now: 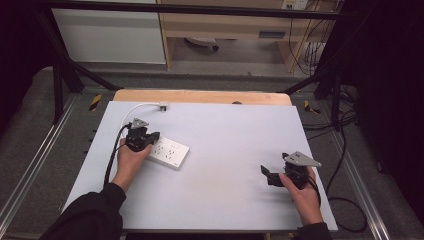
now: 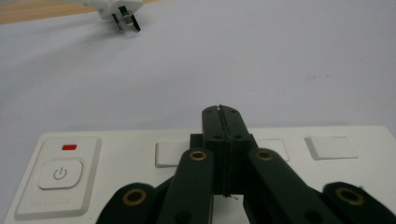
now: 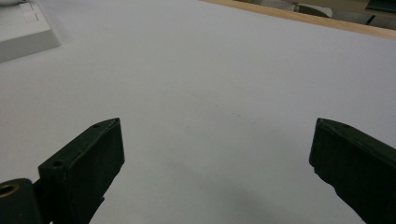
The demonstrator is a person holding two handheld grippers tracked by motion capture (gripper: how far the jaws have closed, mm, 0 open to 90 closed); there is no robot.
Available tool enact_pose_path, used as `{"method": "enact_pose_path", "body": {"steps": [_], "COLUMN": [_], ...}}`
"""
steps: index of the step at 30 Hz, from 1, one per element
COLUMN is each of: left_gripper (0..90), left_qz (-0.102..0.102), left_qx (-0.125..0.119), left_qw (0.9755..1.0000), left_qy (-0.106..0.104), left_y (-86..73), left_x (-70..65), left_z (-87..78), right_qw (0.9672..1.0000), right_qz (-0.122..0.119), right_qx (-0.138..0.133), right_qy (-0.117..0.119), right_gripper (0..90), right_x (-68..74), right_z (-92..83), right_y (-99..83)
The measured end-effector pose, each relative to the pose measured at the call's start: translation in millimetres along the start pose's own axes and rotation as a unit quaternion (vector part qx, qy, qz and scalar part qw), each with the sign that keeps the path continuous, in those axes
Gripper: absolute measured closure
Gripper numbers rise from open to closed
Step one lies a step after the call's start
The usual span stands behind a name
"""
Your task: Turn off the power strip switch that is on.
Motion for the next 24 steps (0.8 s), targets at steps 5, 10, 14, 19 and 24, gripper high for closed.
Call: {"method": "enact_pose_path", "body": {"steps": [5,10,14,19,24], "left_gripper": [90.0,90.0,90.0,90.0,90.0], "left_qz": [0.000,-0.003,-0.001,-0.001,-0.007], "left_qx": [-0.006,-0.012,-0.015,-0.019,-0.028], "left_qw": [1.0000,0.9999,0.9999,0.9998,0.9996], "left_qy": [-0.002,-0.005,-0.007,-0.007,-0.007], "left_y": [2.9,6.6,8.5,10.8,14.4], "left_x": [-0.7,-0.5,-1.3,-1.4,-0.8], "left_z": [-2.2,-3.6,-4.1,-5.4,-7.9], "right_qw": [1.0000,1.0000,1.0000,1.0000,1.0000], "right_qz": [-0.004,-0.002,-0.003,-0.002,-0.001], "right_qx": [0.000,0.001,0.002,0.002,0.002], "right_qy": [0.000,0.001,0.002,0.002,0.002], "right_gripper": [3.6,3.5,3.5,3.5,3.4], "right_x": [0.7,0.7,0.8,0.9,0.8], "right_z": [0.3,0.7,0.7,0.9,0.8], "right_y": [-0.1,-0.2,-0.5,-0.5,-0.5]}}
Point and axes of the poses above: each handheld gripper's, and its own axes: z roughly forward along the jaws, y roughly out of its top, x roughly to its left, the point moved 10 cm from there along z, roughly forward along the jaws, and after that the axes turned 10 degrees about z, right-handed, at the moved point
